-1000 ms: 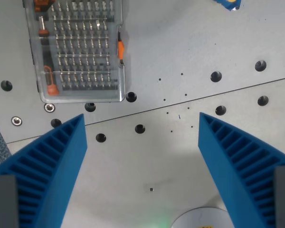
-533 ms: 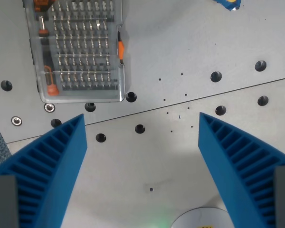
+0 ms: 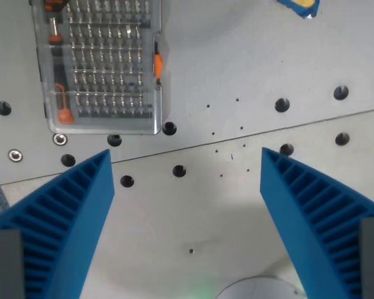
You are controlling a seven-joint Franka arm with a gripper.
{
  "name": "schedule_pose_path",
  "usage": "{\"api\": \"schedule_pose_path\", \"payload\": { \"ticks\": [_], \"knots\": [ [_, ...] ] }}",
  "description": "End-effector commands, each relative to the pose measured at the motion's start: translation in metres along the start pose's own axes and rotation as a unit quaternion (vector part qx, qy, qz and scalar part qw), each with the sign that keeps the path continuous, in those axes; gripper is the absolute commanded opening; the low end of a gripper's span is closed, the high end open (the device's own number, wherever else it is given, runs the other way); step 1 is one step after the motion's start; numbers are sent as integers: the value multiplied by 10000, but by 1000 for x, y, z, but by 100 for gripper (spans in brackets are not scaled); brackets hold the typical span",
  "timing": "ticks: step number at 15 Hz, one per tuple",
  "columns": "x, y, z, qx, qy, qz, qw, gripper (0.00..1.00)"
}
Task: Move above the blue bag
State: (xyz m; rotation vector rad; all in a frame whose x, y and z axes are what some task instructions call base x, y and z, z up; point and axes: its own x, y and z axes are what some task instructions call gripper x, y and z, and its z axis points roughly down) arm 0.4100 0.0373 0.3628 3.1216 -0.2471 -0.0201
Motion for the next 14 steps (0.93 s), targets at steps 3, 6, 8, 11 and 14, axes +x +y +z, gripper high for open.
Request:
{"api": "schedule_pose_path", "payload": {
  "ticks": [3,6,8,11,14],
  "knots": [
    [11,9,15,-59,164,-1170,9930,100],
    [18,13,28,-100,202,-1632,9863,100],
    [24,16,37,-147,211,-1959,9803,100],
    [33,21,51,-180,222,-2446,9692,100],
    [43,26,66,-237,217,-2926,9557,100]
  ]
}}
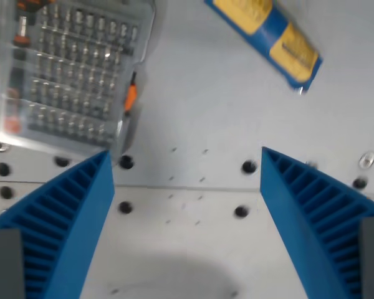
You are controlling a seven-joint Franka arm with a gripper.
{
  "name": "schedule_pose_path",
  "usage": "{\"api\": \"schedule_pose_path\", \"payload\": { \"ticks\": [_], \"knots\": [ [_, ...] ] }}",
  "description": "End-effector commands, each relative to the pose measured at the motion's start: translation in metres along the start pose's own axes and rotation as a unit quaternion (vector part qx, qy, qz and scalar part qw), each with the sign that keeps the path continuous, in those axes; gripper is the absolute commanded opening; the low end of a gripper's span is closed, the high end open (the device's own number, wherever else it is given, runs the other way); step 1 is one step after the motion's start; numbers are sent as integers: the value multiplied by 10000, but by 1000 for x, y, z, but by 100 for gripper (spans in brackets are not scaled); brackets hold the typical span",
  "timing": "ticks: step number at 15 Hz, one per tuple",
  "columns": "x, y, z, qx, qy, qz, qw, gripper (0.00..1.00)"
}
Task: Move above the blue bag
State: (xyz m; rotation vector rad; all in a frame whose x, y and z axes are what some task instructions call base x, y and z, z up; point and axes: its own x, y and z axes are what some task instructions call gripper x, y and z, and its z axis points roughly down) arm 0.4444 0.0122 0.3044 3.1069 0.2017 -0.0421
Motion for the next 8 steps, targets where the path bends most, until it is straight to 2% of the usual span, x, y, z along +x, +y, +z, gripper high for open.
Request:
{"api": "schedule_pose_path", "payload": {
  "ticks": [1,8],
  "knots": [
    [5,10,12,-216,251,-1686,9851,100],
    [27,28,46,-281,147,-2788,9598,100]
  ]
}}
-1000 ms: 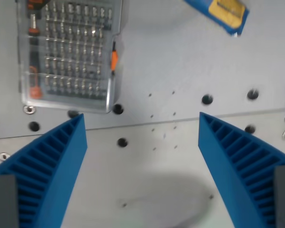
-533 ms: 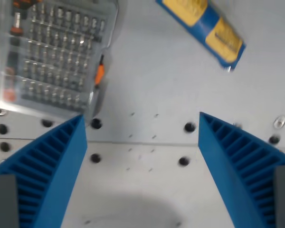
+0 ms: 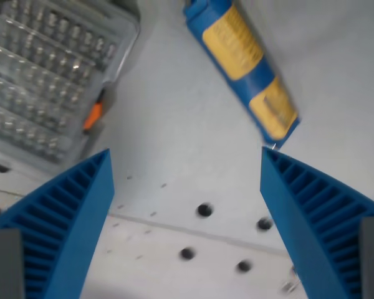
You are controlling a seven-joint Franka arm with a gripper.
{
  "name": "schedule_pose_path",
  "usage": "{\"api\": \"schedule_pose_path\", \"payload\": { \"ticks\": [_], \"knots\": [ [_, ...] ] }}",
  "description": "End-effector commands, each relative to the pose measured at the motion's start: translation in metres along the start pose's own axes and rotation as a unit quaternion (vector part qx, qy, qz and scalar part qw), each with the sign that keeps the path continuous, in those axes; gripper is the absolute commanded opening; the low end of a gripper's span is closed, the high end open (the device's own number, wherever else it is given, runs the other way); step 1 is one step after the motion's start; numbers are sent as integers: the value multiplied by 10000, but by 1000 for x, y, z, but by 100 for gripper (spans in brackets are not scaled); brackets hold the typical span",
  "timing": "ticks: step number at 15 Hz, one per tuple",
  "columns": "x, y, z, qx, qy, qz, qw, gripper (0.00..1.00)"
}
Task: Move above the blue bag
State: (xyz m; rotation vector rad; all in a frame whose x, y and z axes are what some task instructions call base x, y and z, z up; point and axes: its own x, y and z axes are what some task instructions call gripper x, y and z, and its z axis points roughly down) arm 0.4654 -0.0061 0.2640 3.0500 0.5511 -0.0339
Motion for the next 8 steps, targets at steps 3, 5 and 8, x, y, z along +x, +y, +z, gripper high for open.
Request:
{"api": "schedule_pose_path", "payload": {
  "ticks": [3,5,8],
  "knots": [
    [12,18,20,-216,27,-2027,9790,100],
    [17,24,30,-207,-8,-2186,9756,100],
    [22,33,44,-211,-27,-2355,9716,100]
  ]
}}
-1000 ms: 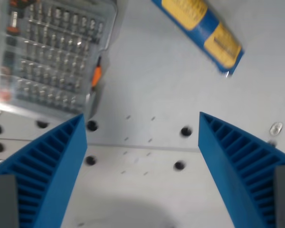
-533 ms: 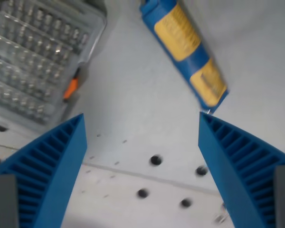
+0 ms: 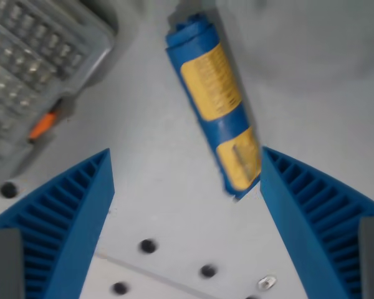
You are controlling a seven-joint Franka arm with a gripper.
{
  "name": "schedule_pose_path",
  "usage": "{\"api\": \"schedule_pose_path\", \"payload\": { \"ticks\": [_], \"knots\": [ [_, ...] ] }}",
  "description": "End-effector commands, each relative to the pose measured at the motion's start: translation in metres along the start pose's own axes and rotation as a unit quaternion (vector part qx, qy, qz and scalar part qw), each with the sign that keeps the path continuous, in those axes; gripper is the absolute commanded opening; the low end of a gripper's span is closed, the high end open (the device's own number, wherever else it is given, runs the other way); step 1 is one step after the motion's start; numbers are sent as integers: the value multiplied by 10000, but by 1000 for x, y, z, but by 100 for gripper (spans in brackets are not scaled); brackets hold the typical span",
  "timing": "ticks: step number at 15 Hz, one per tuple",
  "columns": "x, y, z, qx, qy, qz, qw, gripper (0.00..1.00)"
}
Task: Move above the blue bag
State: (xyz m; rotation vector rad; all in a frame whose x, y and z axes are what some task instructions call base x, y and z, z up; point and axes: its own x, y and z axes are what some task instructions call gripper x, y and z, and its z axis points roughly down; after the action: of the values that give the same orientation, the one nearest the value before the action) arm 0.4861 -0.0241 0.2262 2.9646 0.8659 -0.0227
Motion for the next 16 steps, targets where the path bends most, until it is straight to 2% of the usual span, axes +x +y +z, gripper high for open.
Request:
{"api": "schedule_pose_path", "payload": {
  "ticks": [1,8,16],
  "knots": [
    [6,14,11,-130,-72,-1379,9903,100],
    [7,26,43,-132,-62,-1346,9908,100],
    [6,30,54,-138,-55,-1062,9942,100]
  ]
}}
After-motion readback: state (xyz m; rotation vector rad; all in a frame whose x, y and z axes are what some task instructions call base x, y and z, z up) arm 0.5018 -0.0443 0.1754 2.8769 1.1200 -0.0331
